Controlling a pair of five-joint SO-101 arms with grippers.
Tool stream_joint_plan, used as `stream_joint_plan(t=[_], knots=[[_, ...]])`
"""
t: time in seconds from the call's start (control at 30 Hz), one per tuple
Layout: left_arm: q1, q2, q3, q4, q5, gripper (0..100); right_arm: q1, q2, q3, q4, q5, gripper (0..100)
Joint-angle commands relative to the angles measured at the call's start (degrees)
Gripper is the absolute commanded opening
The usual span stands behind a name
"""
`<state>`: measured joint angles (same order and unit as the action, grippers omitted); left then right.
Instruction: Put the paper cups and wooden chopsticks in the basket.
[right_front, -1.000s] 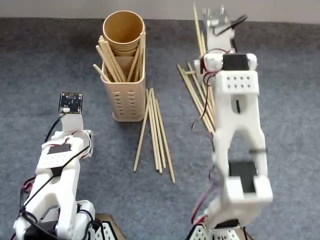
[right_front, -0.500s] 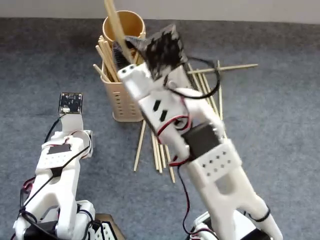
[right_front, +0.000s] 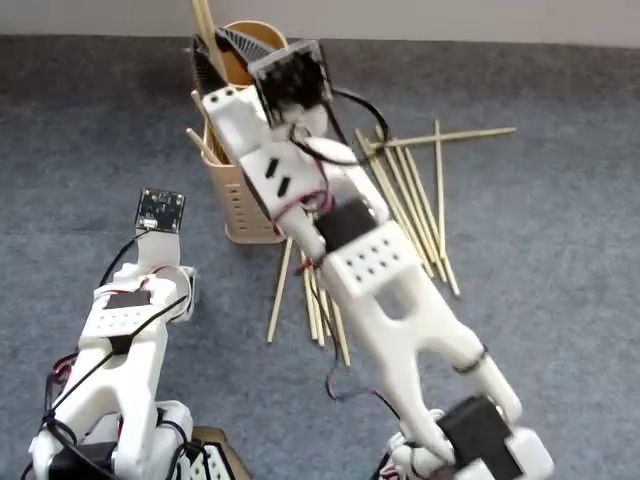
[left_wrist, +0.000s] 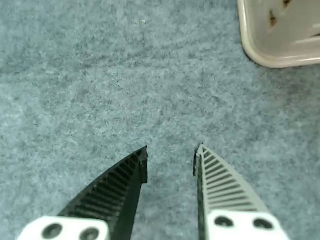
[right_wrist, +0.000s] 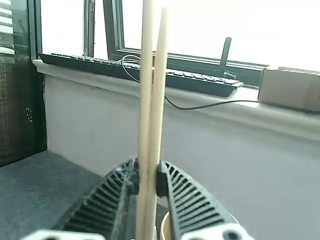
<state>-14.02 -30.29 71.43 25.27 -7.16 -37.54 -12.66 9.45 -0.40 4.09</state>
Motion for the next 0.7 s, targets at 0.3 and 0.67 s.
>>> stream_joint_plan(t=[0.3, 0.67], knots=[[0.92, -0.84, -0.04, -0.79, -0.53, 18, 5.14, 5.49, -6.81, 11.91, -0.53, 11.1], [0.92, -0.84, -0.04, -0.79, -0.62, 18, 6.2, -4.53, -6.73, 25.8, -0.44, 26.6]])
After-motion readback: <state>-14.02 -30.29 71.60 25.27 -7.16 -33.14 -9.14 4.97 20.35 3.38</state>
